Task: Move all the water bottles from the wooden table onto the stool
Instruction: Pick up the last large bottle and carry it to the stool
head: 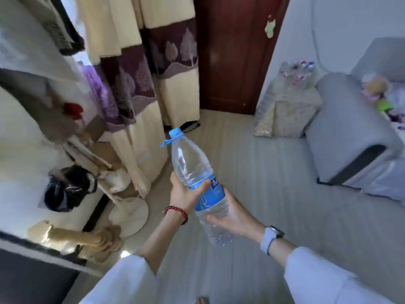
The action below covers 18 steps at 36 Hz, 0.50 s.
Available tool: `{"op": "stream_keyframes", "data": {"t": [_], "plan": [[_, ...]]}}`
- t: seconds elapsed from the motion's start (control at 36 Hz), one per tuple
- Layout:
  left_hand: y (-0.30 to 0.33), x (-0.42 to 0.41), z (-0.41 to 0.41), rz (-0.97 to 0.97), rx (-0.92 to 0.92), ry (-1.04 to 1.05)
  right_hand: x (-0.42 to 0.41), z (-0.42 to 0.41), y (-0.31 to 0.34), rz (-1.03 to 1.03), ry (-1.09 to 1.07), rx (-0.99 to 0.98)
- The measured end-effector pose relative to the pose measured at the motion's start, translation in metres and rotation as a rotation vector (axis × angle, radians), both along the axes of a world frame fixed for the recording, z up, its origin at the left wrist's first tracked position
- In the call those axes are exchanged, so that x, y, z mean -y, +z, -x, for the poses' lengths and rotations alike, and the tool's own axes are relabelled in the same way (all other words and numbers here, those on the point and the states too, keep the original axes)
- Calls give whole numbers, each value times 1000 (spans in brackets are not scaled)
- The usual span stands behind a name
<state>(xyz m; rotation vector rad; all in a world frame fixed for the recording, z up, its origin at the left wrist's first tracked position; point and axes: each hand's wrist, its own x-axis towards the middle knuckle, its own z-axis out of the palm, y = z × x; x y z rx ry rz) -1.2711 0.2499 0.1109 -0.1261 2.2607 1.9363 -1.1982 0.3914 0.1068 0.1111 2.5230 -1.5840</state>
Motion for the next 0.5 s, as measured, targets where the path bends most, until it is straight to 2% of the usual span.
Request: {"op": "stream_keyframes", "data": {"t": [0.25,0.5], "plan": [[1,-196,139,35,-37,-351,-165,94,1,-18,-318,9],[0,-412,294,25,-57,-454,-365,241,-11,10,-439,9]]}}
